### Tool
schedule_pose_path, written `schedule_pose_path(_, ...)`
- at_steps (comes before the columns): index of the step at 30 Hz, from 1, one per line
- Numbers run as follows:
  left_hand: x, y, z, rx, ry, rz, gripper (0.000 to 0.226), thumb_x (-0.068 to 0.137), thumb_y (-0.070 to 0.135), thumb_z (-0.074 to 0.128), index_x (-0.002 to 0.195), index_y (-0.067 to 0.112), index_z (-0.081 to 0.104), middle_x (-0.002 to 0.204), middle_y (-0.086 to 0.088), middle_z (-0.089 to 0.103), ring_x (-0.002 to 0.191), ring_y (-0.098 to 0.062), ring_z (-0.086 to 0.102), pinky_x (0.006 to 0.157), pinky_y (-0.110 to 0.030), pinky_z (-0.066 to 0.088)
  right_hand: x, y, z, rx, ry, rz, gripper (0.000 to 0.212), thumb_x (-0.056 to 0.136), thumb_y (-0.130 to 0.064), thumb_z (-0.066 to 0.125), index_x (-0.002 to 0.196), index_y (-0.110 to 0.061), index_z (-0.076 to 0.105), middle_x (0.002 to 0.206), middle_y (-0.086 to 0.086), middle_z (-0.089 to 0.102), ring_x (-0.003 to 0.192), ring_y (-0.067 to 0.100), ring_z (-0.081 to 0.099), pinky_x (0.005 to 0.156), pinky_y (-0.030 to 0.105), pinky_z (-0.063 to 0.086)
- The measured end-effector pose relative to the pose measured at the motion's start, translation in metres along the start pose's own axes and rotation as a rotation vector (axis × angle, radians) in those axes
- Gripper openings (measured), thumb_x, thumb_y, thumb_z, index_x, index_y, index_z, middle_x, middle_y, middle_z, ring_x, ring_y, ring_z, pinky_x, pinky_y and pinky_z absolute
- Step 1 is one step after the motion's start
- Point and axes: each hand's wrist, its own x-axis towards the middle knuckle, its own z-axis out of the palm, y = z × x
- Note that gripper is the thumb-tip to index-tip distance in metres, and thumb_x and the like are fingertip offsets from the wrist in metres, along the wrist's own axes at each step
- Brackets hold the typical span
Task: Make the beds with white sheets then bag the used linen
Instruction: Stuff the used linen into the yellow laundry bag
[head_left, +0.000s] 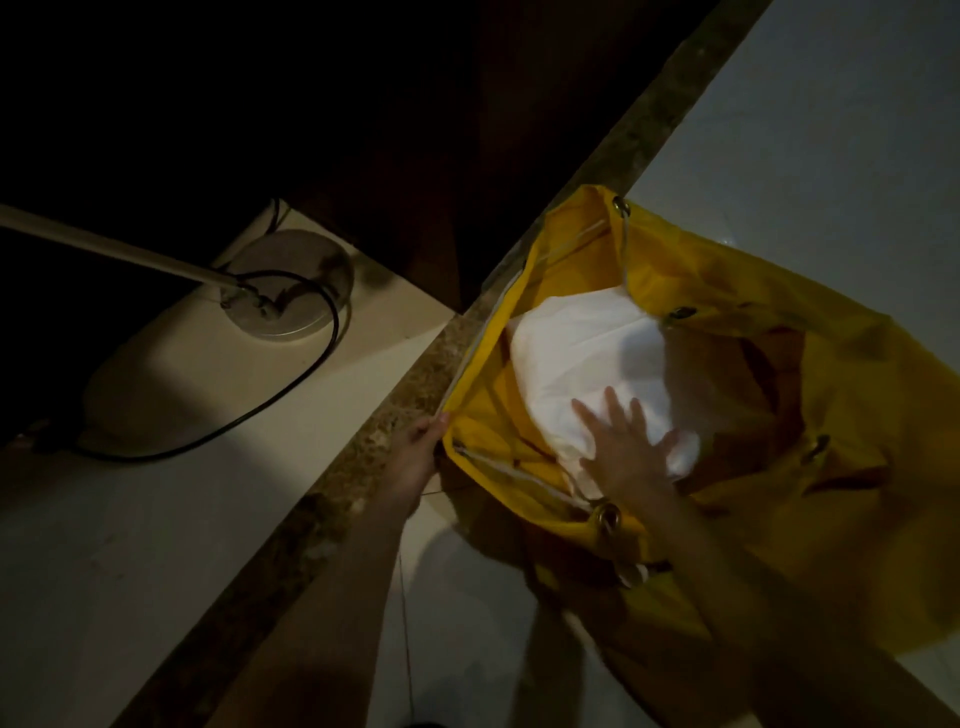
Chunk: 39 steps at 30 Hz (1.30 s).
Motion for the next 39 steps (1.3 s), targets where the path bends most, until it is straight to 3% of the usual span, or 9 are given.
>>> schedule_pose_path(3,-0.004,0.005,0.004,0.092,-0.020,0.090,0.028,0.097,0.024,0.055,0.075,0.006,0.056,0.070,-0.015,0.052,0.066,-0.022,0.050,0.067,-0.036,0.043,0.009,0.012,-0.007,0.024,-0.067,-0.021,0.074,0.094,-0.057,0.044,0.148,-0.049,-0.006,0.161,-0.002,-0.015,0.148,0.029,-0.010,0.107,0.073,0.007)
schedule_pose_path(6,-0.009,0.010,0.019,0.151,0.007,0.135,0.030,0.097,0.025,0.056,0.075,0.005,0.052,0.068,-0.015,0.047,0.060,-0.020,0.045,0.063,-0.036,0.039,0.008,0.007,-0.009,0.148,-0.105,-0.023,0.073,0.091,-0.068,0.035,0.150,-0.046,-0.001,0.161,-0.002,-0.016,0.147,0.030,-0.013,0.108,0.070,-0.001)
schedule_pose_path(14,-0.019,0.010,0.017,0.134,0.036,0.152,0.036,0.098,0.017,0.053,0.064,0.010,0.044,0.056,-0.004,0.039,0.047,-0.009,0.041,0.049,-0.022,0.037,0.004,0.010,0.009,0.022,0.063,-0.016,0.060,0.094,-0.065,0.017,0.149,-0.048,0.001,0.162,-0.007,-0.010,0.149,0.024,-0.006,0.108,0.073,0.006)
schedule_pose_path(17,-0.017,0.008,0.011,0.196,0.084,0.183,0.035,0.095,0.019,0.059,0.063,0.008,0.050,0.055,-0.003,0.046,0.050,-0.012,0.045,0.055,-0.027,0.039,0.006,0.013,0.009,0.000,0.085,-0.008,0.061,0.093,-0.066,0.015,0.150,-0.045,0.006,0.162,-0.002,-0.003,0.149,0.026,0.000,0.106,0.075,0.006)
schedule_pose_path(20,-0.019,0.015,0.025,0.286,0.219,0.263,0.014,0.090,0.019,0.066,0.088,0.008,0.059,0.077,-0.004,0.058,0.073,-0.018,0.055,0.073,-0.033,0.047,0.007,0.014,0.000,0.073,-0.030,-0.028,0.062,0.096,-0.062,0.016,0.152,-0.042,-0.003,0.161,-0.005,-0.013,0.148,0.024,-0.011,0.109,0.069,-0.001)
schedule_pose_path(22,-0.026,0.021,0.042,0.331,0.252,0.364,0.026,0.088,0.025,0.069,0.107,0.012,0.055,0.101,-0.006,0.059,0.094,-0.021,0.057,0.089,-0.040,0.049,0.004,0.011,-0.015,0.134,-0.045,-0.047,0.060,0.098,-0.059,0.013,0.153,-0.038,-0.001,0.161,-0.005,-0.012,0.148,0.022,-0.011,0.112,0.067,-0.003)
schedule_pose_path(27,-0.027,0.052,0.086,1.033,0.028,0.537,0.059,0.099,0.046,0.043,0.149,0.016,0.031,0.154,-0.005,0.031,0.143,-0.023,0.023,0.117,-0.042,0.018,-0.001,0.003,-0.060,0.080,0.090,-0.153,0.055,0.102,-0.051,0.015,0.154,-0.033,0.007,0.162,-0.006,-0.004,0.149,0.017,-0.006,0.114,0.061,-0.001)
schedule_pose_path(32,-0.037,0.107,0.095,1.350,-0.062,0.481,0.058,0.103,0.046,0.029,0.153,0.018,0.019,0.161,-0.006,0.016,0.147,-0.027,0.014,0.117,-0.052,0.008,-0.028,0.007,-0.116,0.134,0.171,-0.144,0.057,0.102,-0.049,0.022,0.153,-0.024,0.018,0.162,0.002,0.009,0.148,0.023,0.005,0.117,0.043,0.007)
schedule_pose_path(39,-0.171,0.232,0.094,1.405,-0.135,0.431,0.057,0.102,0.046,0.030,0.152,0.019,0.025,0.160,-0.007,0.020,0.146,-0.027,0.019,0.116,-0.054,0.014,-0.154,0.016,-0.258,0.178,0.161,-0.077,0.055,0.101,-0.049,0.027,0.149,-0.022,0.027,0.156,0.005,0.025,0.142,0.027,0.022,0.114,0.050,0.021)
